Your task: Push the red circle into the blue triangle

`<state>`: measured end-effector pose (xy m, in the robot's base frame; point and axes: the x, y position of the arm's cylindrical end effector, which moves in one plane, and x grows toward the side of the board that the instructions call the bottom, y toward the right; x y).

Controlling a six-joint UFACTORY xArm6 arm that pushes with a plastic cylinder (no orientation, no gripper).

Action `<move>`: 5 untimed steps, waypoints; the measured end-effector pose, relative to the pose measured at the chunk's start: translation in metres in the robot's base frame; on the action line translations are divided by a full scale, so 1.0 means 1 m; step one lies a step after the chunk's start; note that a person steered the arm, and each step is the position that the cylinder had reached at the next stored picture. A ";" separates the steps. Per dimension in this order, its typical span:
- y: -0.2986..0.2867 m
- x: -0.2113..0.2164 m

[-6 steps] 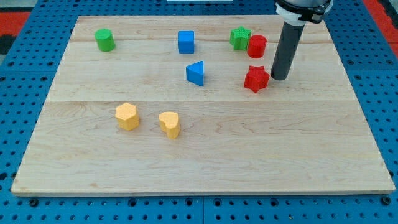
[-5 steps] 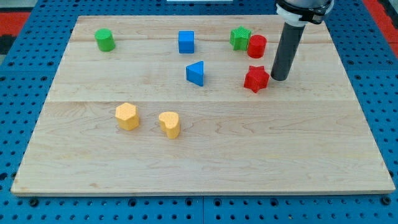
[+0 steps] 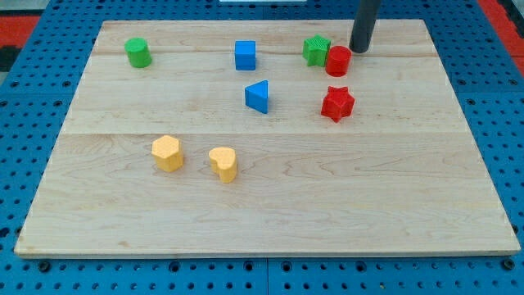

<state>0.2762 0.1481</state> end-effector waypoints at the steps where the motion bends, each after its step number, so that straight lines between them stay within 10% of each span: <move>1: -0.027 0.037; 5: -0.103 0.069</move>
